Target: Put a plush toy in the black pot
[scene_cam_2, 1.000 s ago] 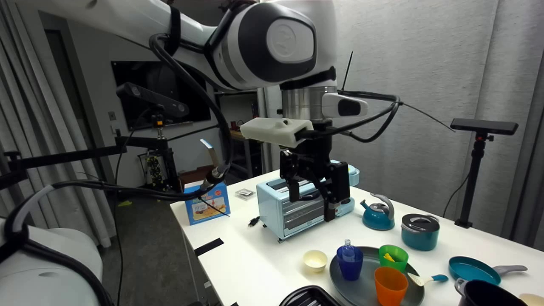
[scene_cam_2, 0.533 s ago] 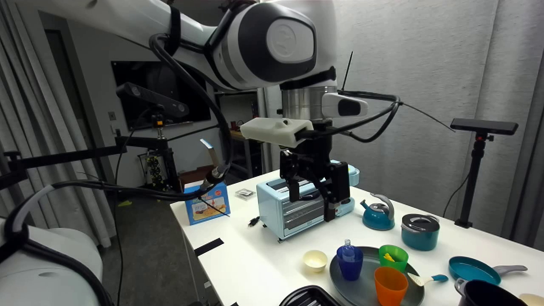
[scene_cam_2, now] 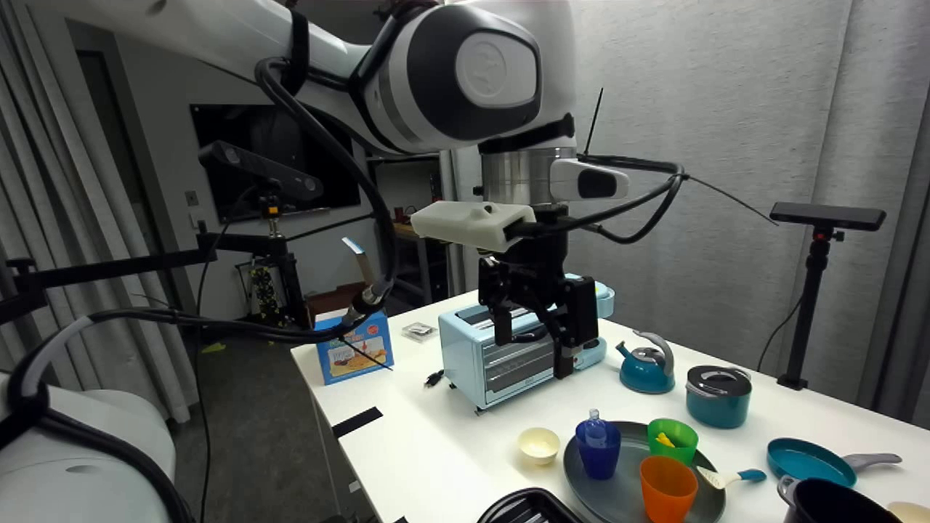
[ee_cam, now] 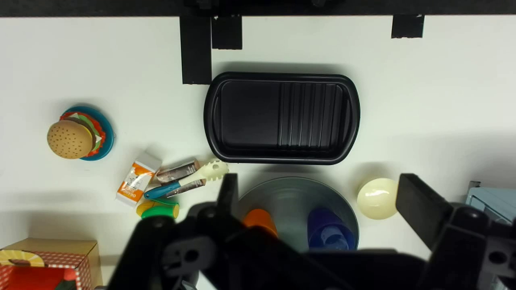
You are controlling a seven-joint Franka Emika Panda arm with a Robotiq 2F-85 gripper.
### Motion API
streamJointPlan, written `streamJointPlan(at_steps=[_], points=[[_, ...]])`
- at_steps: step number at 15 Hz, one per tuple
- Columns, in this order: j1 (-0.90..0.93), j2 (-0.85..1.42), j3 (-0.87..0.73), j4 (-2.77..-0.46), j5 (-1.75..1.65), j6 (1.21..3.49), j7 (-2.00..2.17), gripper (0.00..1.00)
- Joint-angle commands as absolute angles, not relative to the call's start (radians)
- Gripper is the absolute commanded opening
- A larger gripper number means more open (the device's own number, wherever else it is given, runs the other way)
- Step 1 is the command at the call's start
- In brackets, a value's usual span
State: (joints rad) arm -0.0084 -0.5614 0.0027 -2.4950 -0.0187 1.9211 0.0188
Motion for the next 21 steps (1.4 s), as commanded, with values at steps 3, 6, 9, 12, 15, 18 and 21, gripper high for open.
streamJointPlan(at_steps=[3,6,9,12,15,18,21], points=[[-0.049,-0.509,-0.016,-2.477,-0.079,1.932,0.019,1.00],[-0.082,-0.449,-0.045,-2.457,-0.108,1.960,0.022,1.00],[-0.111,-0.380,-0.077,-2.426,-0.112,2.007,0.030,1.00],[-0.129,-0.305,-0.095,-2.390,-0.099,2.068,0.051,1.00],[-0.140,-0.218,-0.110,-2.341,-0.092,2.121,0.076,1.00],[-0.140,-0.152,-0.116,-2.297,-0.078,2.143,0.094,1.00],[-0.135,-0.166,-0.116,-2.319,-0.089,2.140,0.080,1.00]])
